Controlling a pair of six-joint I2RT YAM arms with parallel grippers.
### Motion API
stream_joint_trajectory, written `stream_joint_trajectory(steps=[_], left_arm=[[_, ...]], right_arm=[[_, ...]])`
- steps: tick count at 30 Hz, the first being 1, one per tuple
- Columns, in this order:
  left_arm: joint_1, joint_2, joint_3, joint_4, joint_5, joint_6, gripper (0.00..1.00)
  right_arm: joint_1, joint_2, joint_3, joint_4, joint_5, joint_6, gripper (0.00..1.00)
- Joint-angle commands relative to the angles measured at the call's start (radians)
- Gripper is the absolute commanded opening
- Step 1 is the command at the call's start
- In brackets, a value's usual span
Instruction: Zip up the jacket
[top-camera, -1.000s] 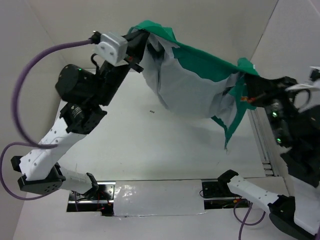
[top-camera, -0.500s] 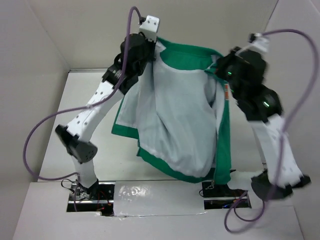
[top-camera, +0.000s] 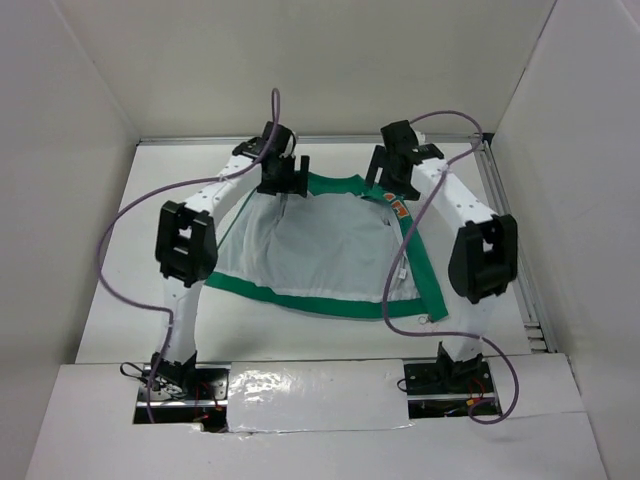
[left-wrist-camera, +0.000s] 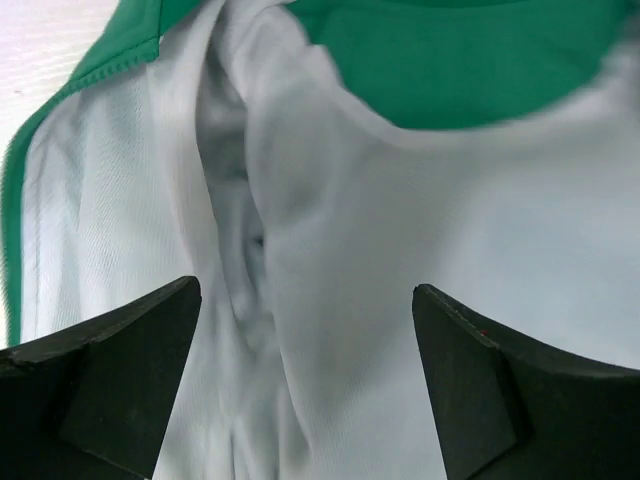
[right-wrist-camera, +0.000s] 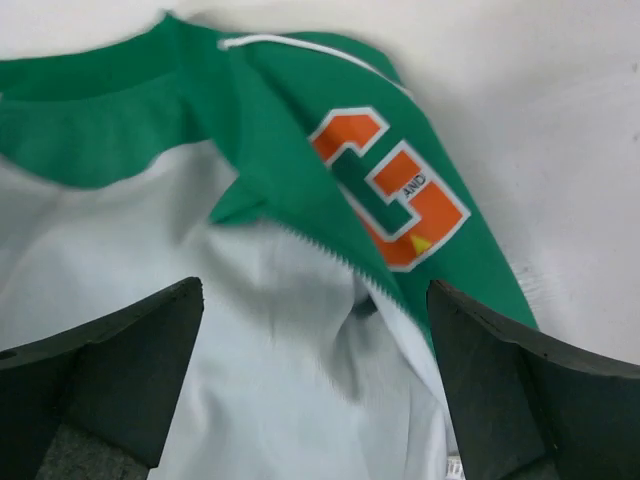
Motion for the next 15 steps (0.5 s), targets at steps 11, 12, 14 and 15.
stream_joint_trajectory(steps=[11,12,14,15], left_arm=[[0.305,-0.64,-0.743,-0.006,0.059,-0.372,0.99],[0.373,-0.654,-0.78,-0.012,0.055,-0.401,0.99],[0.492,-0.637,-0.874,-0.015,0.048,-0.42,0.99],[0.51,-0.621,-0.886,-0.015,0.048,-0.411,0.99]], right_arm=[[-0.041,-0.667,-0.706,0.18,-0.091,0.145,1.0],[-0.061,-0.713,-0.761,0.18,-0.096,0.156,1.0],[-0.076,-0.765,-0.824,0.192,-0.096,0.166,1.0],[-0.076,-0.776,-0.841,0.197,-0.097,0.166,1.0]])
